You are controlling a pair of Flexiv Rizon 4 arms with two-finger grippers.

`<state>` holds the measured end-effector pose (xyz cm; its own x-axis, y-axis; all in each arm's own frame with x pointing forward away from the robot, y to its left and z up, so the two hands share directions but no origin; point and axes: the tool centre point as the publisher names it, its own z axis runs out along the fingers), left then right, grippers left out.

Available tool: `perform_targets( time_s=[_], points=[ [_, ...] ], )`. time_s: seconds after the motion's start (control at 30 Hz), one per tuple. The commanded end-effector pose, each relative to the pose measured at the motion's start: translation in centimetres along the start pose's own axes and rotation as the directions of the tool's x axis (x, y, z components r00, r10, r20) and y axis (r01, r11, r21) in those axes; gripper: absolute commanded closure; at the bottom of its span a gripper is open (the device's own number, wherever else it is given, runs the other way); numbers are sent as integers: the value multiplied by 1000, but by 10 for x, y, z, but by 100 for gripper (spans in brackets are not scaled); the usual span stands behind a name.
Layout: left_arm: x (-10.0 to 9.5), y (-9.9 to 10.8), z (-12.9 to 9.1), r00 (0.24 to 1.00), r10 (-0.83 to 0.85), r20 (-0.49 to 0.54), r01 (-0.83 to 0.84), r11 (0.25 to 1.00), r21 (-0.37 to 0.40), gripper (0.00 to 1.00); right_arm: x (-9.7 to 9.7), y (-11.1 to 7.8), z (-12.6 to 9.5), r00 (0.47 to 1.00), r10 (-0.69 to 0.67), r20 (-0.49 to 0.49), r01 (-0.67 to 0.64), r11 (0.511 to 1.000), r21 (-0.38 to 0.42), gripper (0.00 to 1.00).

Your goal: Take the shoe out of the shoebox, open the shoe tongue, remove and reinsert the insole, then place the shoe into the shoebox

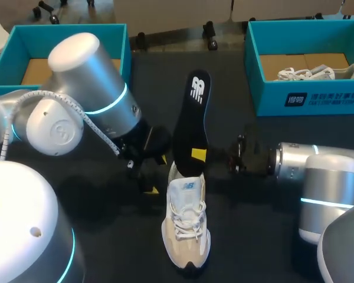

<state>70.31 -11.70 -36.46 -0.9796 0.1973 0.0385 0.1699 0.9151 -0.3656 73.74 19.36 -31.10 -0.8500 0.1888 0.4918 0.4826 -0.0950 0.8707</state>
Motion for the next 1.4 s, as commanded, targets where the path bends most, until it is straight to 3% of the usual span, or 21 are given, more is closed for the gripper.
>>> perform_targets(
  time_s=[0.03, 1.4],
  points=[
    [-2, -2, 3, 1000, -8, -3, 8, 1000, -16, 0, 1, -2, 0, 1000, -3, 1, 3, 1000, -1, 100],
    [-3, -2, 3, 1000, -10, -7, 10, 1000, -17, 0, 9, -28, 7, 998, 58, -9, -59, 998, -22, 100]
  ],
)
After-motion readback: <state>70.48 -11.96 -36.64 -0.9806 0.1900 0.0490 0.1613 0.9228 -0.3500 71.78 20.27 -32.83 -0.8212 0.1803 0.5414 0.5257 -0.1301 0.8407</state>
